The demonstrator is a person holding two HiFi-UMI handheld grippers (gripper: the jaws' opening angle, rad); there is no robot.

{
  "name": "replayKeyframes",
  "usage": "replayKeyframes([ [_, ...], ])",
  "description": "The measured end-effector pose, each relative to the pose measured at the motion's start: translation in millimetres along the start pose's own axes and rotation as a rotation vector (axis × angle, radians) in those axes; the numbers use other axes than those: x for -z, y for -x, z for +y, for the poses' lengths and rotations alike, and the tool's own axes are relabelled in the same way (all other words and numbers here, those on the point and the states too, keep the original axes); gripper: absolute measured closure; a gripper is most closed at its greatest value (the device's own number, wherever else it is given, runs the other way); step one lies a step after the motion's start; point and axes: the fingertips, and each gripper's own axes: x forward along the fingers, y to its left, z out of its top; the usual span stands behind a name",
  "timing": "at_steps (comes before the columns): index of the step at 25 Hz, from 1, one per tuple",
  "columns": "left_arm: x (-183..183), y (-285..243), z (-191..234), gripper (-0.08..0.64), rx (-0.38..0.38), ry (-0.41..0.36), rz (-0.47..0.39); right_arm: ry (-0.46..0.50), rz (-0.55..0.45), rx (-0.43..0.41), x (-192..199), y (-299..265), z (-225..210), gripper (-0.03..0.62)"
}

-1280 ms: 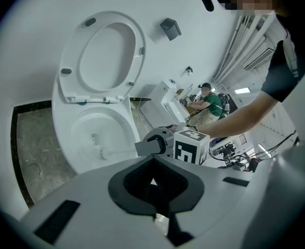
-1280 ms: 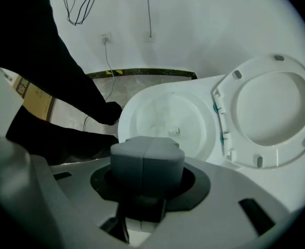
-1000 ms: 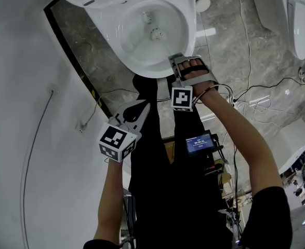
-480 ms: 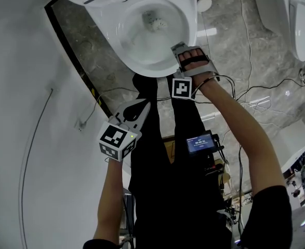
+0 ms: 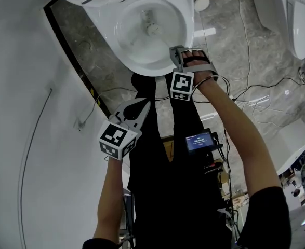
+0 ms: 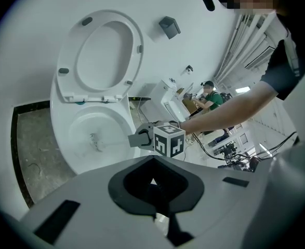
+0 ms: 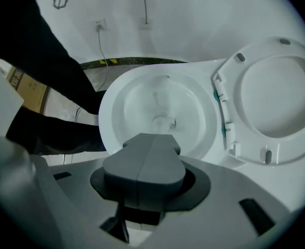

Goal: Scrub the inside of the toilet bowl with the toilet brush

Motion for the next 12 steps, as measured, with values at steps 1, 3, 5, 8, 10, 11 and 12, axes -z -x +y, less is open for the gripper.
replayKeyframes([
  [1,-0.1,1.0,-0.5,0.549,-0.003,0.002,-0.001,0.011,-0.003,0.002,4.9,2.6,3.5,0.419],
  [3,-2.3,3.0,-2.3,0.549,-0.009,0.001,-0.008,-0.025,-0.010,-0.010,14.3,9.3,10.0,0.417],
  [5,-5.8,5.2,-5.2,0.549,-0.013,-0.002,-0.014,-0.110,-0.021,-0.043,19.7,17.1,17.4,0.417],
  [8,-9.7,7.6,-11.8,0.549,-0.009,0.004,-0.015,-0.340,-0.058,-0.144,14.8,28.5,31.0,0.416],
  [10,-12.0,9.5,-16.0,0.549,-0.002,0.001,-0.013,-0.529,-0.093,-0.234,4.9,36.7,37.8,0.416],
  [11,-14.0,10.5,-17.5,0.549,-0.001,-0.005,-0.015,-0.601,-0.108,-0.272,-0.2,40.8,40.6,0.416],
  [12,-16.6,11.8,-18.8,0.549,-0.003,-0.011,-0.019,-0.646,-0.118,-0.298,-4.3,44.9,43.5,0.416],
])
